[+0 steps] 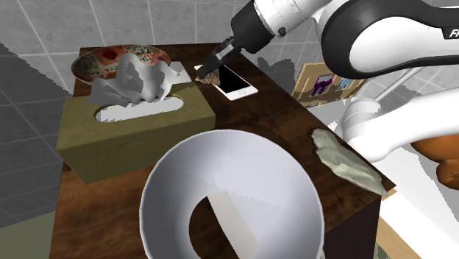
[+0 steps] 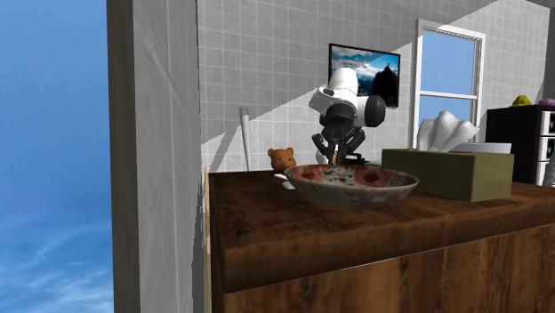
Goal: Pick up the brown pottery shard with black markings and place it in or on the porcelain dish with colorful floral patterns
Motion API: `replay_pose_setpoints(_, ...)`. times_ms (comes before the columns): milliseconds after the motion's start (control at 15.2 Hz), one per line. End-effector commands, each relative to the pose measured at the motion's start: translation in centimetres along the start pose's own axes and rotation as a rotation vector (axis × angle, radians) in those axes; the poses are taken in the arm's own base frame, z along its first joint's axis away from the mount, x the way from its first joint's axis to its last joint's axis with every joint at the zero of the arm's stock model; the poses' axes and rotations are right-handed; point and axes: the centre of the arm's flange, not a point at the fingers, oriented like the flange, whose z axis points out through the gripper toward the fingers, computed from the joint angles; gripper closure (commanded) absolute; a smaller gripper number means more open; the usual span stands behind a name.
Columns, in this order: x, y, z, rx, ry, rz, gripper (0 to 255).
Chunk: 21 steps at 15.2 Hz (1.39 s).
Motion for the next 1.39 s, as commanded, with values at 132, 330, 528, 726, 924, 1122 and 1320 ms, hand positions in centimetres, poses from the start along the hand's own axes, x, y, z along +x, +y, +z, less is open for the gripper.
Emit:
replay_pose_setpoints(132, 1.4, -0.2, -1.7, 0.000, 0.000, 0.000, 255)
replay_pose_setpoints(330, 2.4, -0.4, -2.9, 0.000, 0.000, 0.000, 255)
replay_pose_setpoints(528, 3.4, -0.5, -4.0, 0.000, 0.000, 0.000, 255)
replay_pose_setpoints(726, 4.4, -0.7, -5.2, 0.000, 0.000, 0.000, 255)
replay_pose_setpoints(924, 5.5, -0.8, -6.4, 0.000, 0.000, 0.000, 255)
replay_pose_setpoints(1122, 6.4, -1.0, -7.5, 0.000, 0.000, 0.000, 255)
replay_pose_setpoints(1320, 9.3, -2.1, -5.1, 0.000, 0.000, 0.000, 255)
